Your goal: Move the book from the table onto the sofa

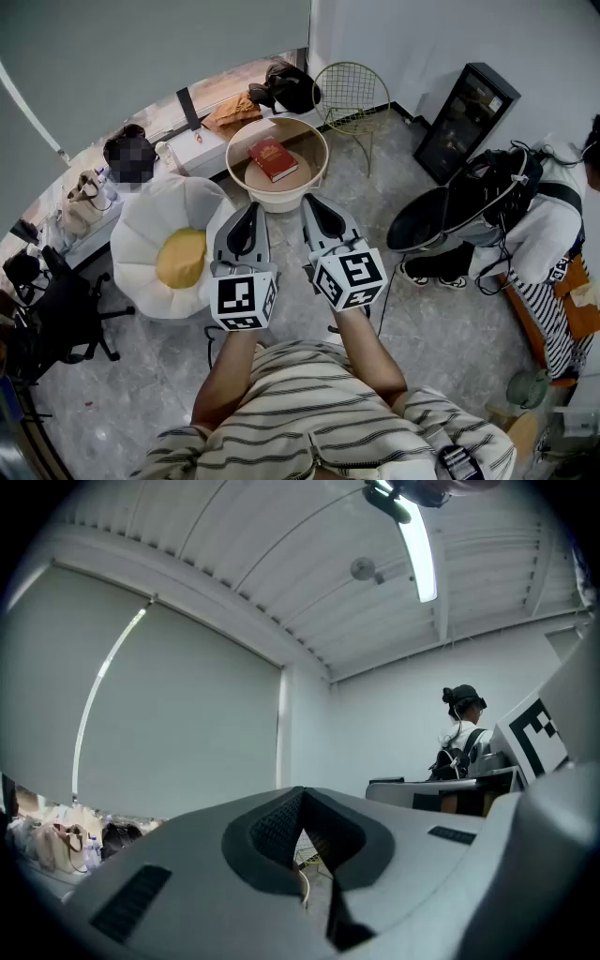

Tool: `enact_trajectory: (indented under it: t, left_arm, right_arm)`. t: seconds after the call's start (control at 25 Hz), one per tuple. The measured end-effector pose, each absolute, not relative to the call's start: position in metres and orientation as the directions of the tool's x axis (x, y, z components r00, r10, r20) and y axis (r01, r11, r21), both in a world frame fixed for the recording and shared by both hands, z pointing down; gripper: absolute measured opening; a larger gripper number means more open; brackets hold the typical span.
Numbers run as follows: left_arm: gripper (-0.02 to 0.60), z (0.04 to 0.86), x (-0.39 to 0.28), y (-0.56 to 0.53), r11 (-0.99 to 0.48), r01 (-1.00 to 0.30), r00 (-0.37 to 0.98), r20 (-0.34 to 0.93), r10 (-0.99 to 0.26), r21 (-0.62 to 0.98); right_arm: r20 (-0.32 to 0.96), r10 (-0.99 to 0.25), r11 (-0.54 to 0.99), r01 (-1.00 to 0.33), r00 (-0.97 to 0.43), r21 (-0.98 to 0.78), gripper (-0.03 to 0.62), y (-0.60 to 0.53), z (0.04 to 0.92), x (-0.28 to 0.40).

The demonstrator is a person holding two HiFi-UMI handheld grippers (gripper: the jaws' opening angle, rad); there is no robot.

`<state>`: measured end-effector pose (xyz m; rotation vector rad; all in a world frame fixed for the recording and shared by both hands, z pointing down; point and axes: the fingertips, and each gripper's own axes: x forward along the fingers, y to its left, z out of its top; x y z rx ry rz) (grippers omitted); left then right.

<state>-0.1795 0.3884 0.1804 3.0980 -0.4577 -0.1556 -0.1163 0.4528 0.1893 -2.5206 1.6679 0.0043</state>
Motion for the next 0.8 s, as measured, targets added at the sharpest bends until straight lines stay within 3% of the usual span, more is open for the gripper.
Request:
enact_trajectory:
  t: [0.8]
  left_arm:
    - [0.005, 0.198, -0.143, 0.458, -0.942, -0.334, 0.940, -0.065, -0.335, 0.018]
  right_arm:
    - [-0.069, -0.928, -0.356, -0.927, 0.366, -0.118, 0.012, 0.526, 0.202, -0.076]
